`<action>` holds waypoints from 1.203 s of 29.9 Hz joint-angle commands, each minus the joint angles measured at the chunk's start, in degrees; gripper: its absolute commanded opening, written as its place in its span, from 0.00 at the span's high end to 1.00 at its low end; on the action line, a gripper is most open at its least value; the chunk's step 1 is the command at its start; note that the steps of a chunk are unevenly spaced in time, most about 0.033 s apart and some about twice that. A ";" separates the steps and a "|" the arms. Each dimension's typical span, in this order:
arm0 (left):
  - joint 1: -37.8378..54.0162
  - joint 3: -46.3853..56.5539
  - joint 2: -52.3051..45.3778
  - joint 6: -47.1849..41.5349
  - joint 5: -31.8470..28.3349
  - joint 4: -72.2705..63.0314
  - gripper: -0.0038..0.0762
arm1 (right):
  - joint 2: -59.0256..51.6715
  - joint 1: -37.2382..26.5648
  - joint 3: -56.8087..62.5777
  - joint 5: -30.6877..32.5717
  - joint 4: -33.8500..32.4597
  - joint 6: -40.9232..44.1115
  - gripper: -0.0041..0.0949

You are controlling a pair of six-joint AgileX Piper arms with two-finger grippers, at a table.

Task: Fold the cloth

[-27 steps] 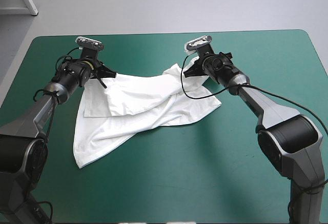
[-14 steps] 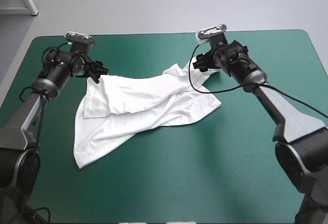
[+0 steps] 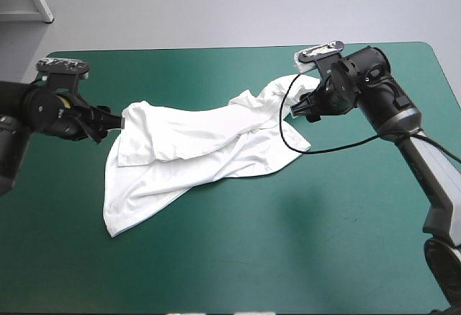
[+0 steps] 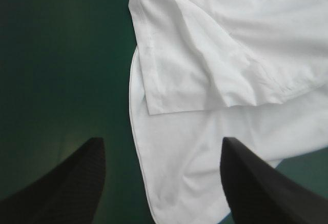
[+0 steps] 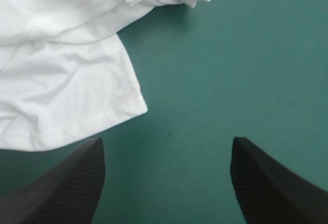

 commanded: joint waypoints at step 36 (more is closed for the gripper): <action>0.05 47.46 -0.81 -12.69 -28.88 0.05 0.28 | 0.06 -3.00 5.67 -4.24 11.75 -8.44 0.32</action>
